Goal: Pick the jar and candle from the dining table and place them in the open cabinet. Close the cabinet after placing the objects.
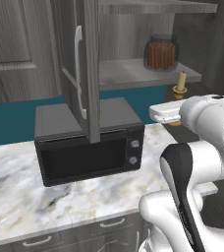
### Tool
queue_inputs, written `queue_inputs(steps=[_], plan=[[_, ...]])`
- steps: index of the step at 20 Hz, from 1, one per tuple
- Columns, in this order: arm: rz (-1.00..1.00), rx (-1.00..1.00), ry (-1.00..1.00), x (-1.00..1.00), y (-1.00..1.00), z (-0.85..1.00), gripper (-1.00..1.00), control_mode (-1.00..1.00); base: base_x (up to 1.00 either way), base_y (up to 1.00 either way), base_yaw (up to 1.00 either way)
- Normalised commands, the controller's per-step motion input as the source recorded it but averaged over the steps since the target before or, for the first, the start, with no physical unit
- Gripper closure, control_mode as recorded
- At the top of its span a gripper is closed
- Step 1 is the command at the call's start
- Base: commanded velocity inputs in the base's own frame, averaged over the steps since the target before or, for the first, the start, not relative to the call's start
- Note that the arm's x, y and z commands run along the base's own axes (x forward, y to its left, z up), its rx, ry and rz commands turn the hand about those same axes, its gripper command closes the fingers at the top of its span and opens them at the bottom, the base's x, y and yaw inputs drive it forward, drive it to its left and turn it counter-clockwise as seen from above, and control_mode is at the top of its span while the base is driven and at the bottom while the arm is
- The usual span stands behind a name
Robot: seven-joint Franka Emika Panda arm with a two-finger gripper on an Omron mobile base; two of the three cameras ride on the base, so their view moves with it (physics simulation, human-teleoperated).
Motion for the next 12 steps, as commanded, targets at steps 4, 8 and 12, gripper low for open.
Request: queue_inputs(steps=[4,8,12], plan=[[0.16,0.0,-0.03,-0.18,0.0,0.0,1.0,-1.0,0.0,0.0,0.0],[0.19,0.0,0.0,-0.01,-0.02,0.09,1.0,-1.0,0.0,0.0,0.0],[0.12,0.0,0.0,0.05,0.0,0.18,1.0,-1.0,0.0,0.0,0.0]])
